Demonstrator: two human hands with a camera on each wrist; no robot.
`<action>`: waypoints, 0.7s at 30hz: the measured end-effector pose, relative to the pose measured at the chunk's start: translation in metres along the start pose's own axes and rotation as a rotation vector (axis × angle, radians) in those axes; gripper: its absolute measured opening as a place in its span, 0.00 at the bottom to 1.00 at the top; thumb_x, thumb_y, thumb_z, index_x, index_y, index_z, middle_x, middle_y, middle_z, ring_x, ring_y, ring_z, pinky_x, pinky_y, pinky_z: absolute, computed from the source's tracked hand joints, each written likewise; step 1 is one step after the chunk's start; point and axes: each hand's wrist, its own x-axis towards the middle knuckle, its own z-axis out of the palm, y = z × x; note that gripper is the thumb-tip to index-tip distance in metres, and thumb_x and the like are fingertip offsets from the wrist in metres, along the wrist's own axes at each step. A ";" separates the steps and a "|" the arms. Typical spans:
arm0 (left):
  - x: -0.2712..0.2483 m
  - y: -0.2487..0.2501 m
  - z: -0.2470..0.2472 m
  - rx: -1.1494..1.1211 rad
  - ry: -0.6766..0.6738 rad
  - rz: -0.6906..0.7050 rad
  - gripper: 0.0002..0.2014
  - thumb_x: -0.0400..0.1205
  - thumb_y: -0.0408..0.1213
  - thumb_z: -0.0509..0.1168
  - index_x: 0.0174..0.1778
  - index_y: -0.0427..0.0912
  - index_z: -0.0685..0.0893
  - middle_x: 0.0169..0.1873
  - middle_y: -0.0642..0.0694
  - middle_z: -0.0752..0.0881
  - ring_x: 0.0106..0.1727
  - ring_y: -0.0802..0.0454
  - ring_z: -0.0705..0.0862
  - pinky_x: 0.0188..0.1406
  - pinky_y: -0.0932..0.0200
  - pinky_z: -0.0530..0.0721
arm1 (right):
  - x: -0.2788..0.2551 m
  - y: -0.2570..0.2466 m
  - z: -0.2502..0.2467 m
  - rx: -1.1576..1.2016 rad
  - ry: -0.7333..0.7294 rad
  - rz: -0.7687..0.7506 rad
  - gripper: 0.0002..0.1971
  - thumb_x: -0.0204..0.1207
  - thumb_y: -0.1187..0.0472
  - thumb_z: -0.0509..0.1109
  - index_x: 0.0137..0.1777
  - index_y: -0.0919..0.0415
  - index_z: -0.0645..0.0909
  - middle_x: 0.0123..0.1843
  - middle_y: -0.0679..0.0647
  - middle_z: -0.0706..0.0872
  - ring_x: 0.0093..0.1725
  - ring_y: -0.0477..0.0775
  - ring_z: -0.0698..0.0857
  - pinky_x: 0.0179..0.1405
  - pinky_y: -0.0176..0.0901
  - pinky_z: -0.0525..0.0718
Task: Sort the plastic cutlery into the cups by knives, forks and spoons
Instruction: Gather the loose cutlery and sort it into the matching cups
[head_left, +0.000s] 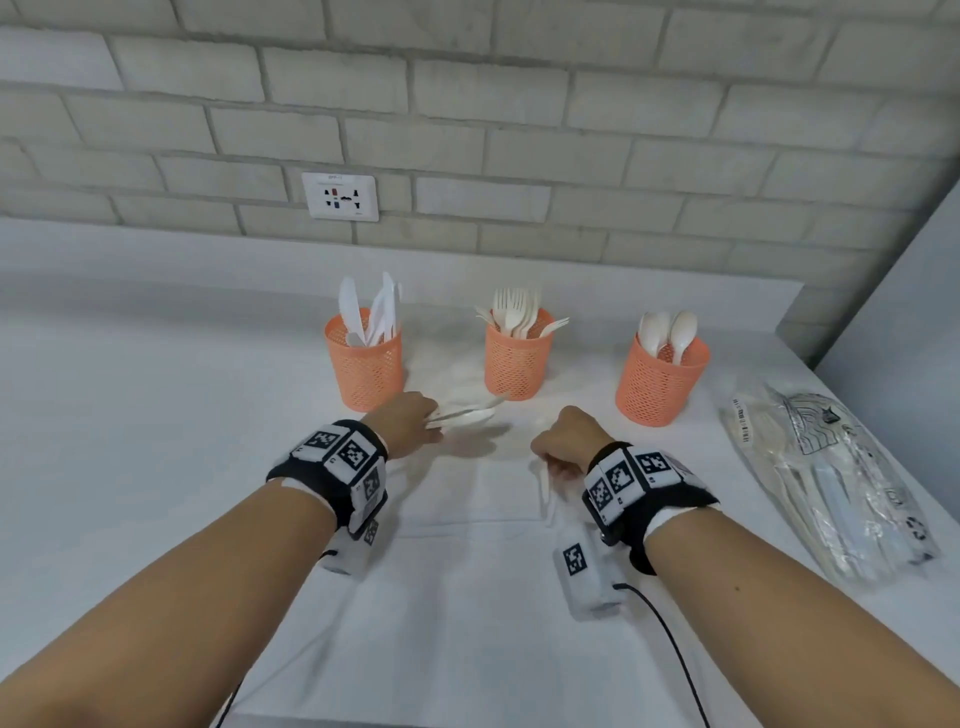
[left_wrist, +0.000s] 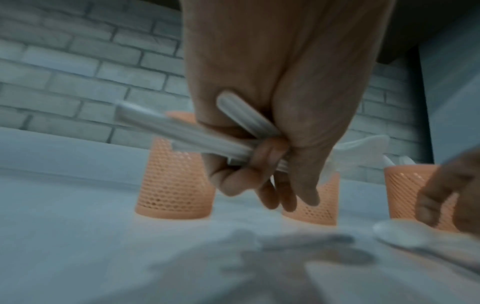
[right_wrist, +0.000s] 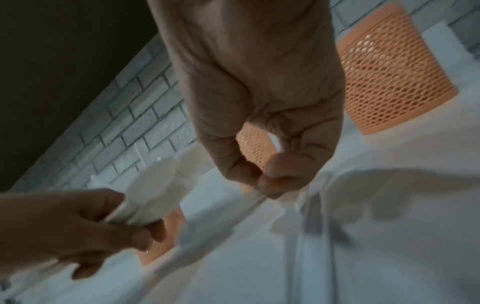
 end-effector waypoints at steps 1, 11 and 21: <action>0.006 0.005 0.004 0.021 -0.005 0.027 0.14 0.82 0.40 0.63 0.56 0.32 0.79 0.56 0.36 0.79 0.56 0.41 0.79 0.50 0.56 0.71 | 0.000 0.003 -0.004 0.017 -0.003 0.001 0.03 0.68 0.73 0.61 0.34 0.71 0.75 0.26 0.64 0.79 0.28 0.60 0.79 0.29 0.43 0.77; 0.012 0.016 0.013 0.159 -0.187 0.135 0.30 0.73 0.59 0.69 0.60 0.37 0.77 0.59 0.41 0.76 0.57 0.44 0.79 0.53 0.55 0.75 | 0.000 0.027 -0.008 -0.156 0.017 -0.018 0.19 0.79 0.54 0.64 0.61 0.71 0.75 0.52 0.62 0.81 0.46 0.58 0.78 0.37 0.41 0.74; -0.033 0.008 0.030 0.200 -0.216 0.197 0.31 0.68 0.54 0.75 0.61 0.39 0.76 0.60 0.44 0.73 0.55 0.44 0.78 0.52 0.53 0.78 | -0.002 0.017 -0.012 -0.393 -0.017 -0.061 0.14 0.81 0.61 0.60 0.61 0.71 0.74 0.54 0.63 0.78 0.48 0.56 0.74 0.45 0.43 0.70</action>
